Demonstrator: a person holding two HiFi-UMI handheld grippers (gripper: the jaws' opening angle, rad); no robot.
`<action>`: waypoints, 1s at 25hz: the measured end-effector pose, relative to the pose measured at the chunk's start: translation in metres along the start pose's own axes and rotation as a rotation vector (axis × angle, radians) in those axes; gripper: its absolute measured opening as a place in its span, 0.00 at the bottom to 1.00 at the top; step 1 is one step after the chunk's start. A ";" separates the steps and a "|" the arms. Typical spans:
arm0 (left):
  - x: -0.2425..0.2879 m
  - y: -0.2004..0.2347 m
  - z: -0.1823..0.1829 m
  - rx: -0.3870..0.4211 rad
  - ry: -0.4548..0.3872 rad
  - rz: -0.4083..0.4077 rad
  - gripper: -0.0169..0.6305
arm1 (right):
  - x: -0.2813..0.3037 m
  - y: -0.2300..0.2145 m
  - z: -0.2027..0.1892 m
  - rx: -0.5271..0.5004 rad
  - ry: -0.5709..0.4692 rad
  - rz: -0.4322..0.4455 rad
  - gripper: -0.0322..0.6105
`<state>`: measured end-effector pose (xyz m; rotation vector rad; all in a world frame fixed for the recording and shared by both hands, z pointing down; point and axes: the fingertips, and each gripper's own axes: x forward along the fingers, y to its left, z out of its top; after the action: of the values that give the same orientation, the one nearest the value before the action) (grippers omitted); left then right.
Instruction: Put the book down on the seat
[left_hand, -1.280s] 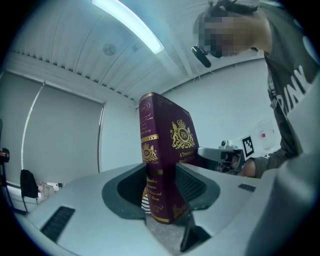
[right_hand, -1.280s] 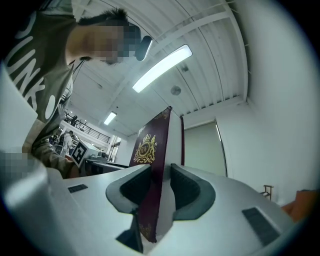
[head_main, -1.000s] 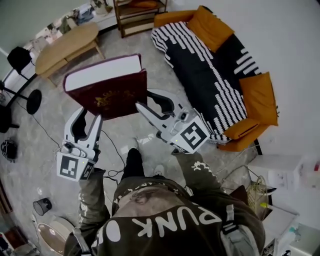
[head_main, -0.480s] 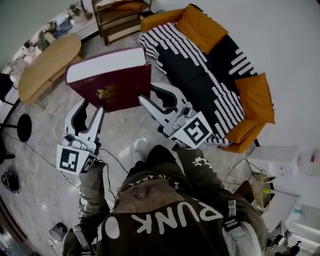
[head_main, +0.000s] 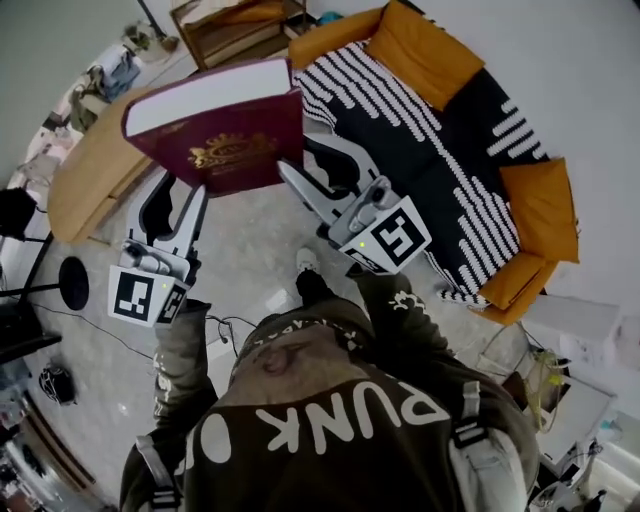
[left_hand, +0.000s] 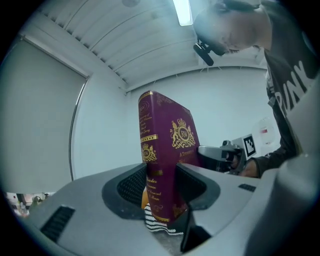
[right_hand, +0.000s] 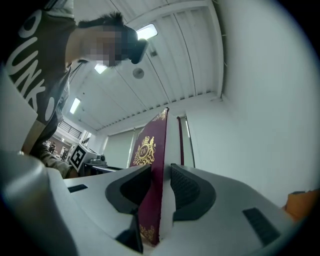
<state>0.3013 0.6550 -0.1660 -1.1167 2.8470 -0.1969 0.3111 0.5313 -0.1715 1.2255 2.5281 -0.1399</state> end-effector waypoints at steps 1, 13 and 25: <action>0.017 0.012 0.004 0.008 0.000 -0.009 0.29 | 0.010 -0.018 0.001 0.000 -0.009 -0.005 0.25; 0.243 0.094 -0.028 -0.016 -0.001 -0.301 0.29 | 0.056 -0.213 -0.034 -0.051 0.008 -0.284 0.25; 0.469 0.097 -0.063 -0.101 -0.026 -0.833 0.29 | 0.036 -0.374 -0.062 -0.164 0.131 -0.825 0.25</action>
<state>-0.1148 0.4121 -0.1301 -2.2281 2.2044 -0.0752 -0.0164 0.3387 -0.1449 0.0789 2.9260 -0.0363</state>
